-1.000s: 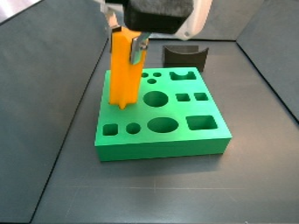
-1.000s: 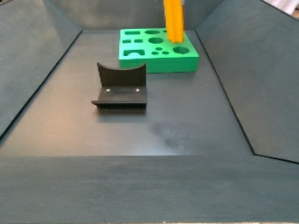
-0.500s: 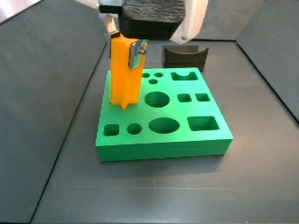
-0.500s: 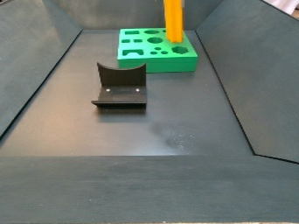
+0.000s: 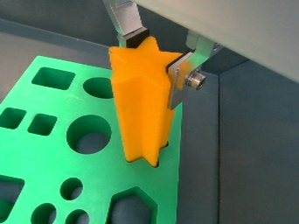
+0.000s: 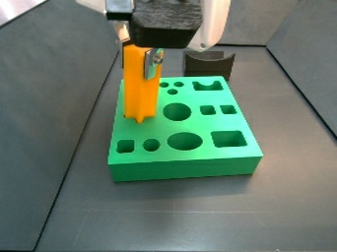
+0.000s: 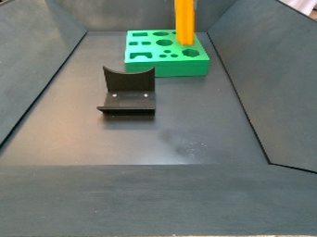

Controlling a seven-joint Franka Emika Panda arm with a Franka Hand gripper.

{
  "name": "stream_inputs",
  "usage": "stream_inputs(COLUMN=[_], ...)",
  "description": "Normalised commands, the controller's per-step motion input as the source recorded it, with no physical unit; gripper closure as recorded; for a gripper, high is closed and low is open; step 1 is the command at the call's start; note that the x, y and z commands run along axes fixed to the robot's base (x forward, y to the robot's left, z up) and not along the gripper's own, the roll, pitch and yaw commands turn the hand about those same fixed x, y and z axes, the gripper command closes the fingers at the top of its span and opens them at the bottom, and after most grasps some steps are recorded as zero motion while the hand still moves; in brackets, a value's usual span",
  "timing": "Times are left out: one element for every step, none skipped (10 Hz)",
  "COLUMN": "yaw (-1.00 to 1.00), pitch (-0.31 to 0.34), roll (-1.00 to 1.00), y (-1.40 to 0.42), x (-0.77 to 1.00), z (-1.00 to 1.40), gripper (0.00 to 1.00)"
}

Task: Pick up the star object. Move up. Place the star object on the fixture. Regrasp the star object. Move to above the board. Insert the star object.
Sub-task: Insert the star object.

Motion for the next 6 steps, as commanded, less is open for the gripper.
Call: stream_inputs(yaw=[0.14,0.21,0.34,0.26,0.20,0.26], pitch=[-0.036,-0.026,-0.034,-0.007,0.000,0.036], roll=[-0.20,-0.26,-0.27,-0.21,-0.19,-0.28], y=[0.00,0.03,0.03,0.14,0.17,0.21], x=[-0.35,-0.38,-0.28,-0.45,-0.56,-0.22], z=[-0.70,-0.59,-0.56,-0.67,-0.72,-0.55], gripper=[1.00,1.00,1.00,1.00,1.00,1.00])
